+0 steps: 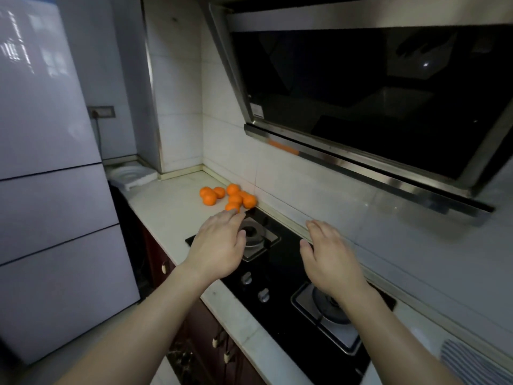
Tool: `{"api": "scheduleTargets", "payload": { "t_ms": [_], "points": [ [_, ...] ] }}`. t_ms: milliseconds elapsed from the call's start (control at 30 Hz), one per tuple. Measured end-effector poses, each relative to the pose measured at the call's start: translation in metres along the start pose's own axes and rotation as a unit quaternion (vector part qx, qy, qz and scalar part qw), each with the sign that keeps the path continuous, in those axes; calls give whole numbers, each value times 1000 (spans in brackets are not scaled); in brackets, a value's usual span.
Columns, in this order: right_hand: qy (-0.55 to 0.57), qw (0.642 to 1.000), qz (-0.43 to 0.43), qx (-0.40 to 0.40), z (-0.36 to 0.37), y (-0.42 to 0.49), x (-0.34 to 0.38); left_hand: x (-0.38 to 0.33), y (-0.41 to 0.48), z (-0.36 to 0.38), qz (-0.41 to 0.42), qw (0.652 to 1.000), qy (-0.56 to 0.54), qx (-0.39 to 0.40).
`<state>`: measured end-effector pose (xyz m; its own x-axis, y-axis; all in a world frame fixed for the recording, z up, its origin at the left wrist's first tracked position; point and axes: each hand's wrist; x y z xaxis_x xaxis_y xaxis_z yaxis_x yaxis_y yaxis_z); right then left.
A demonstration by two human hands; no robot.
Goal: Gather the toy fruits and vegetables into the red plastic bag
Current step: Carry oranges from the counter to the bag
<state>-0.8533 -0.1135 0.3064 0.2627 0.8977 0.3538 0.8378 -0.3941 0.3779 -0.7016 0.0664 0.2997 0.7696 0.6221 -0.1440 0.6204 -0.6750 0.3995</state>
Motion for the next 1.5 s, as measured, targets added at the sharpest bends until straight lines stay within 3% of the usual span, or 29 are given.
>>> {"api": "scheduleTargets", "payload": {
  "t_ms": [400, 633, 1033, 1500],
  "points": [
    [2, 999, 28, -18, 114, 98, 113, 186, 54, 8, 18, 999, 4, 27],
    [5, 999, 35, -15, 150, 147, 150, 254, 84, 11, 29, 999, -7, 35],
    [56, 998, 10, -39, 213, 270, 135, 326, 188, 60, 15, 998, 7, 59],
    [26, 999, 42, 9, 252, 398, 123, 392, 305, 108, 2, 999, -8, 45]
  ]
}}
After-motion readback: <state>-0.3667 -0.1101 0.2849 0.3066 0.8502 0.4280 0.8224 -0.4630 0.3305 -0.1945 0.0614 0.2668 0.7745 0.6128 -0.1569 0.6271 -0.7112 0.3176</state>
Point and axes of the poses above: each hand's wrist, its own y-axis towards the middle knuckle, its own z-axis out of the palm, x = y × z, and after that the axes turned 10 degrees about y, right-handed
